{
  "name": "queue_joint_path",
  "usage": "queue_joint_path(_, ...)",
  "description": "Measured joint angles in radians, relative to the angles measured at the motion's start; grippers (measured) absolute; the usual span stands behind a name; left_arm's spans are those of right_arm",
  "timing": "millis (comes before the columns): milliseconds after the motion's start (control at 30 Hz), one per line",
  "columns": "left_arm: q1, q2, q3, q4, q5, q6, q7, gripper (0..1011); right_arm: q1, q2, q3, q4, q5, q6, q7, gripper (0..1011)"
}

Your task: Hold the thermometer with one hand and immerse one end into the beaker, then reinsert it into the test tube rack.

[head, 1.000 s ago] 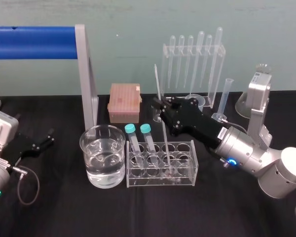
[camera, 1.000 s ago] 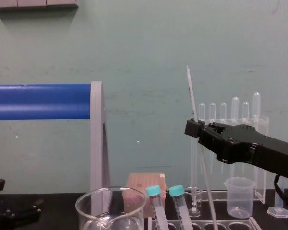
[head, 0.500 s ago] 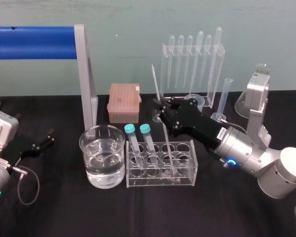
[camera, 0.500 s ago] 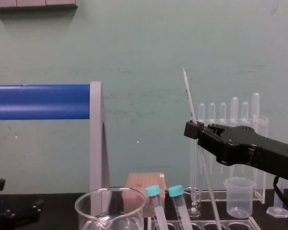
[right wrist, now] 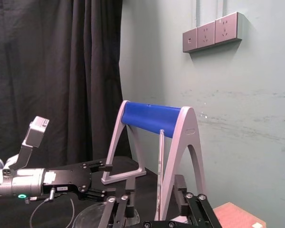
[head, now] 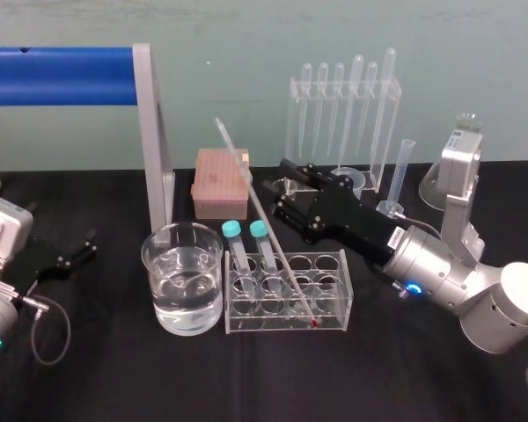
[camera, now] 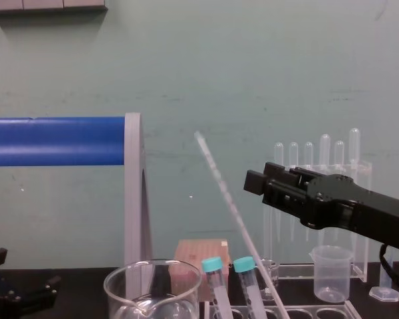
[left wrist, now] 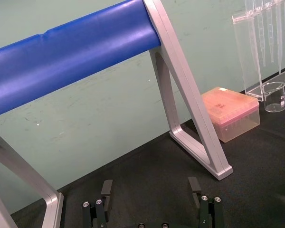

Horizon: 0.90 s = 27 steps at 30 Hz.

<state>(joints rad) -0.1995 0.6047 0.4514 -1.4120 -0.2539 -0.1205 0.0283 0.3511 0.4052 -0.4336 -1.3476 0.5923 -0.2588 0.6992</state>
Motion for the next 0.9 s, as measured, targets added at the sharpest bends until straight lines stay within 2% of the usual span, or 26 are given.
queue_joint_path(67, 0.000, 0.000, 0.000, 0.000, 0.000, 0.000, 0.000, 1008, 0.000, 0.000, 0.000, 0.000, 0.000, 0.000, 0.000, 578)
queue_joint_path(167, 0.000, 0.000, 0.000, 0.000, 0.000, 0.000, 0.000, 1008, 0.000, 0.000, 0.000, -0.001, 0.001, 0.000, 0.000, 637)
queue_joint_path(200, 0.000, 0.000, 0.000, 0.000, 0.000, 0.000, 0.000, 1008, 0.000, 0.000, 0.000, -0.001, 0.001, 0.000, 0.000, 698)
queue_joint_path(367, 0.000, 0.000, 0.000, 0.000, 0.000, 0.000, 0.000, 1008, 0.000, 0.000, 0.000, -0.001, 0.001, 0.000, 0.000, 830)
queue_joint_path(467, 0.000, 0.000, 0.000, 0.000, 0.000, 0.000, 0.000, 1008, -0.009, 0.006, 0.017, -0.020, 0.000, 0.012, -0.030, 915)
queue_joint_path(533, 0.000, 0.000, 0.000, 0.000, 0.000, 0.000, 0.000, 1008, -0.028, 0.014, 0.048, -0.048, -0.004, 0.023, -0.088, 951)
queue_joint_path(567, 0.000, 0.000, 0.000, 0.000, 0.000, 0.000, 0.000, 1008, -0.048, 0.019, 0.075, -0.068, -0.017, 0.032, -0.146, 979)
queue_joint_path(600, 0.000, 0.000, 0.000, 0.000, 0.000, 0.000, 0.000, 1008, -0.048, 0.019, 0.075, -0.068, -0.017, 0.032, -0.146, 1002)
queue_joint_path(633, 0.000, 0.000, 0.000, 0.000, 0.000, 0.000, 0.000, 1008, -0.073, 0.026, 0.103, -0.090, -0.041, 0.046, -0.215, 1002)
queue_joint_path(700, 0.000, 0.000, 0.000, 0.000, 0.000, 0.000, 0.000, 1008, -0.095, 0.034, 0.124, -0.104, -0.069, 0.066, -0.281, 1002)
queue_joint_path(733, 0.000, 0.000, 0.000, 0.000, 0.000, 0.000, 0.000, 1008, -0.122, 0.041, 0.145, -0.118, -0.095, 0.104, -0.357, 1002)
queue_joint_path(767, 0.000, 0.000, 0.000, 0.000, 0.000, 0.000, 0.000, 1008, -0.133, 0.043, 0.153, -0.121, -0.106, 0.124, -0.386, 1002)
queue_joint_path(800, 0.000, 0.000, 0.000, 0.000, 0.000, 0.000, 0.000, 1008, -0.133, 0.043, 0.153, -0.121, -0.106, 0.124, -0.386, 1003)
queue_joint_path(833, 0.000, 0.000, 0.000, 0.000, 0.000, 0.000, 0.000, 1008, -0.159, 0.046, 0.167, -0.123, -0.128, 0.176, -0.448, 1003)
queue_joint_path(900, 0.000, 0.000, 0.000, 0.000, 0.000, 0.000, 0.000, 1008, -0.176, 0.043, 0.175, -0.111, -0.142, 0.221, -0.491, 1003)
